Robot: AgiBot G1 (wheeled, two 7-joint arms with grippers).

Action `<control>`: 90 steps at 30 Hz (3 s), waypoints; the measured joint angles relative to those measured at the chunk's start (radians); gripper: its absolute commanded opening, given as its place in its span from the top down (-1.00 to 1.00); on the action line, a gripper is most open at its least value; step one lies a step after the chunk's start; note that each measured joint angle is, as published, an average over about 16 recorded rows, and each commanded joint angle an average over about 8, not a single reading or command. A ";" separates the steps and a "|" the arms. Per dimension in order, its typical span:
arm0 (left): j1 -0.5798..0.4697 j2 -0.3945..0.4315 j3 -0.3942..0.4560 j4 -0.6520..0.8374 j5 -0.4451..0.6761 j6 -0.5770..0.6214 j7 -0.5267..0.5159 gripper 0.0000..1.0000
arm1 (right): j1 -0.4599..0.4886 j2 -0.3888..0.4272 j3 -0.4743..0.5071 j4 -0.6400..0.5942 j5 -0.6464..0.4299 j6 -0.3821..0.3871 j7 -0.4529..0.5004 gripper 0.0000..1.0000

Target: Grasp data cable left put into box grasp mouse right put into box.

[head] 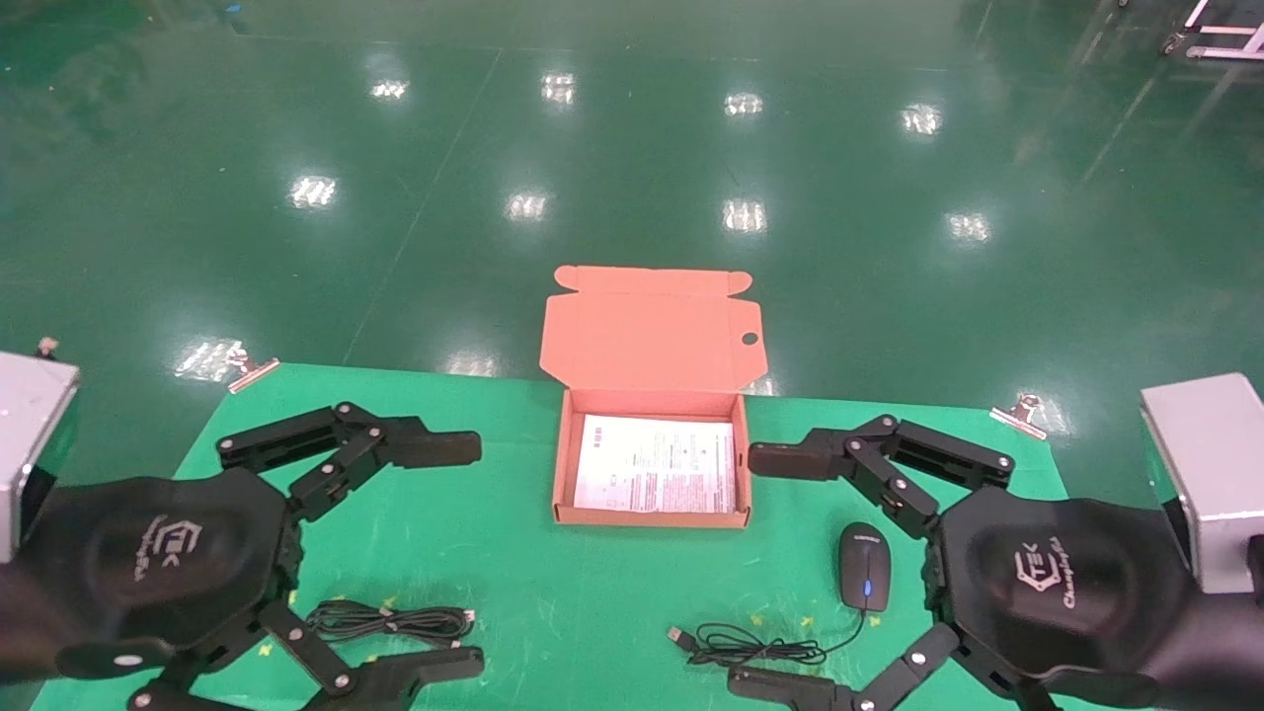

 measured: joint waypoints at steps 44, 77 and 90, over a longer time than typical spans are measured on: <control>-0.396 0.243 0.542 -0.044 1.041 -0.020 -0.118 -1.00 | 0.409 -0.171 -0.618 0.073 -1.062 0.070 -0.261 -1.00; -0.339 0.440 0.612 0.454 1.291 -0.318 -0.136 -0.87 | 0.215 -0.376 -0.636 -0.261 -1.214 0.455 -0.146 -0.75; -0.332 0.450 0.618 0.510 1.318 -0.372 -0.113 1.00 | 0.222 -0.432 -0.635 -0.391 -1.209 0.492 -0.182 1.00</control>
